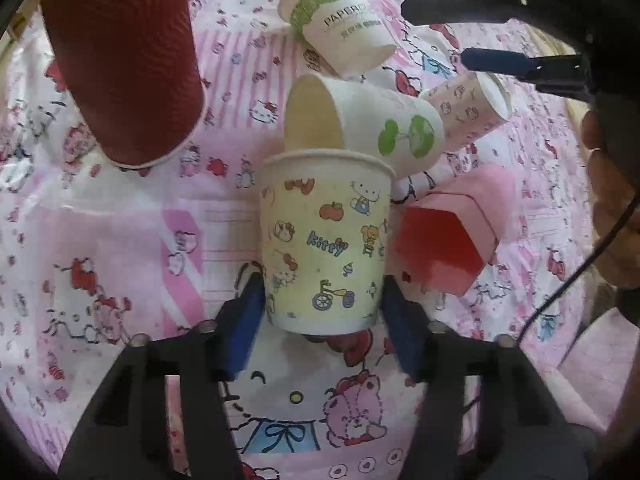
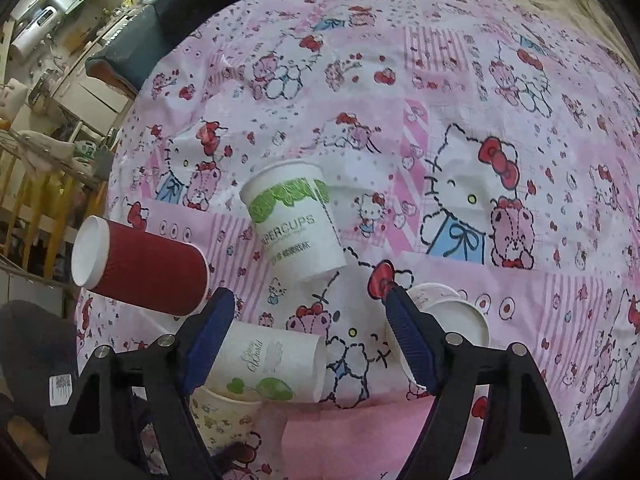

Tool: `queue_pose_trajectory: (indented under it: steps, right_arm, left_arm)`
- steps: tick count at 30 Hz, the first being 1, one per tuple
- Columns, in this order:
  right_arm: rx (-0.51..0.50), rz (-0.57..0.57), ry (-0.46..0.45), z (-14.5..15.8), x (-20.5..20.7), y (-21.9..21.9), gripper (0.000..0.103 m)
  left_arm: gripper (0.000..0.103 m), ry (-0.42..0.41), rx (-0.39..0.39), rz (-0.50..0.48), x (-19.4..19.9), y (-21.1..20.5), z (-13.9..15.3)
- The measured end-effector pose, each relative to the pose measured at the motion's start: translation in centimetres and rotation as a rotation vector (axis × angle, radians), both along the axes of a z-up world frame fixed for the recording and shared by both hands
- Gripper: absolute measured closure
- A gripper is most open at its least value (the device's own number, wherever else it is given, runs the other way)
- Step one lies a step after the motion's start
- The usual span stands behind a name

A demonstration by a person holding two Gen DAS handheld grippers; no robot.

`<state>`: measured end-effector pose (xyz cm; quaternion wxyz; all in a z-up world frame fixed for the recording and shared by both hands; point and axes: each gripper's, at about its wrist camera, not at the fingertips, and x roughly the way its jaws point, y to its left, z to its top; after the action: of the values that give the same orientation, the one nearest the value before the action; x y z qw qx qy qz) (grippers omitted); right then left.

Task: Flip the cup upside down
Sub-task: 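Grasp the yellow kitty cup with the left tool while the right tool grasps the green-leaf cup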

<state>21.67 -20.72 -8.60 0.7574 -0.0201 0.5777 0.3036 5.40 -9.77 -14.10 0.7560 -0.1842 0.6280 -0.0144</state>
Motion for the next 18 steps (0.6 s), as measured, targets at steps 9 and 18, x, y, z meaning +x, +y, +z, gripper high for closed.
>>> queue_pose_trajectory:
  steps: [9,18]
  right_arm:
    - [-0.047,0.012,0.028,-1.2,1.8,1.4,0.023]
    - [-0.169,0.087,0.055,-3.8,2.3,5.2,0.023]
  left_arm:
    - [0.052,0.02,0.056,-0.108,-1.2,3.5,3.9]
    - [0.051,0.183,0.262,-0.385,-1.7,7.5,4.6]
